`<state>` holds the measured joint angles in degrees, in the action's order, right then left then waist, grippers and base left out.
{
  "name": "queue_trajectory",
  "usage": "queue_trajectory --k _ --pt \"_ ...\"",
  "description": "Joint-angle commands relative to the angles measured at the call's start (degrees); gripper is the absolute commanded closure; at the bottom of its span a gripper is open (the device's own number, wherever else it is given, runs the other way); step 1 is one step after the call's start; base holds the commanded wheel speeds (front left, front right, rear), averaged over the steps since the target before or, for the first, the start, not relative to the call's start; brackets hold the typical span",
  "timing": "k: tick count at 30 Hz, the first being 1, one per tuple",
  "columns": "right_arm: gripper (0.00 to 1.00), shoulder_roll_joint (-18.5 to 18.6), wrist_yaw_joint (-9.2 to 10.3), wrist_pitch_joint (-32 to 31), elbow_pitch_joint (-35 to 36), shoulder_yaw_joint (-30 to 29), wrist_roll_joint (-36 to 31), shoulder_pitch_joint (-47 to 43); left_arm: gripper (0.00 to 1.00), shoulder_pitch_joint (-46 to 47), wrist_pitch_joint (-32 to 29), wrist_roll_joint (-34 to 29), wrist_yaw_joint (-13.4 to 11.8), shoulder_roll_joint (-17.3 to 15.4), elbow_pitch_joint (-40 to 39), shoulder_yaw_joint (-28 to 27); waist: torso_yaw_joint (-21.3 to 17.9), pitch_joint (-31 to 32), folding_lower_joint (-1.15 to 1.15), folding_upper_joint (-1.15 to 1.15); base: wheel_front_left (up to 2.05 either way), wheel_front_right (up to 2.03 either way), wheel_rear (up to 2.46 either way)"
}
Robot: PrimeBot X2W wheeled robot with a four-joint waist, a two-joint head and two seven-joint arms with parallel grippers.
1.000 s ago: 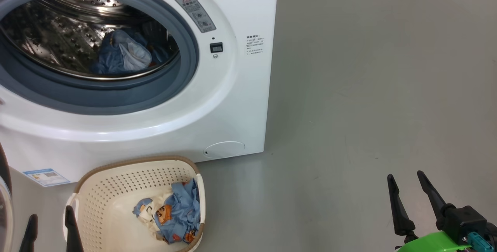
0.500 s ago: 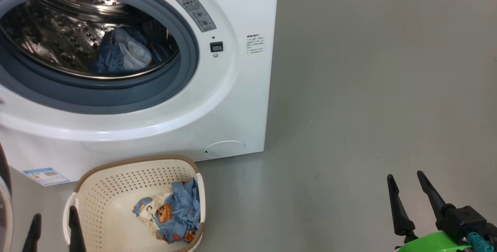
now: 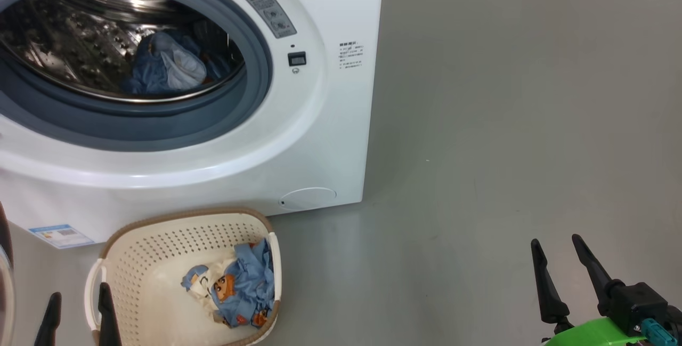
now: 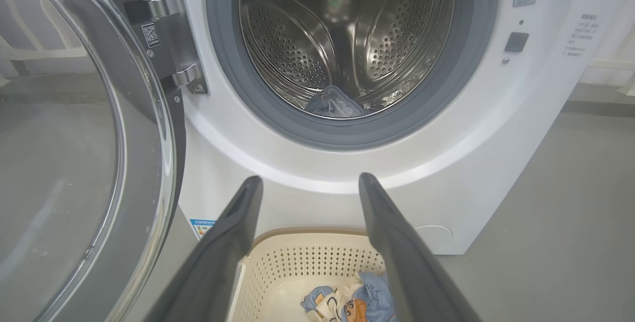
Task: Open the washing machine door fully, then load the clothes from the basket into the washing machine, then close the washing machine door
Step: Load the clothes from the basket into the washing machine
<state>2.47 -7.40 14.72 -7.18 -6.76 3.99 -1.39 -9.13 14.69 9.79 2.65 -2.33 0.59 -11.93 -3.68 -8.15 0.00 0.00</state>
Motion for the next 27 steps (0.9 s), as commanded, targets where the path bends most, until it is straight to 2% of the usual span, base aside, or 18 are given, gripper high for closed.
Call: queue_trajectory --k 1,9,18,27 --pt "0.00 0.41 -0.09 0.28 1.52 1.29 0.13 0.66 0.00 1.88 0.30 -0.66 0.30 -0.55 -1.04 -1.69 0.19 -0.95 0.00 0.00 0.00 0.00 0.00" --pt "0.00 0.41 -0.09 0.28 1.86 0.87 0.36 1.29 0.00 3.99 0.30 -0.94 1.21 -0.63 0.44 -2.41 0.47 -6.43 0.00 0.00 0.00 0.00 0.00" --pt "0.00 0.41 -0.09 0.28 2.79 1.21 0.93 4.22 0.00 10.17 0.30 -0.58 3.09 -1.05 3.25 -1.42 1.01 -17.61 0.00 0.00 0.00 0.00 0.00" --pt "0.00 0.41 -0.09 0.28 3.43 1.32 1.73 6.59 0.00 16.16 0.30 0.08 4.15 -2.06 7.33 -1.14 0.24 -26.01 0.00 0.00 0.00 0.00 0.00"
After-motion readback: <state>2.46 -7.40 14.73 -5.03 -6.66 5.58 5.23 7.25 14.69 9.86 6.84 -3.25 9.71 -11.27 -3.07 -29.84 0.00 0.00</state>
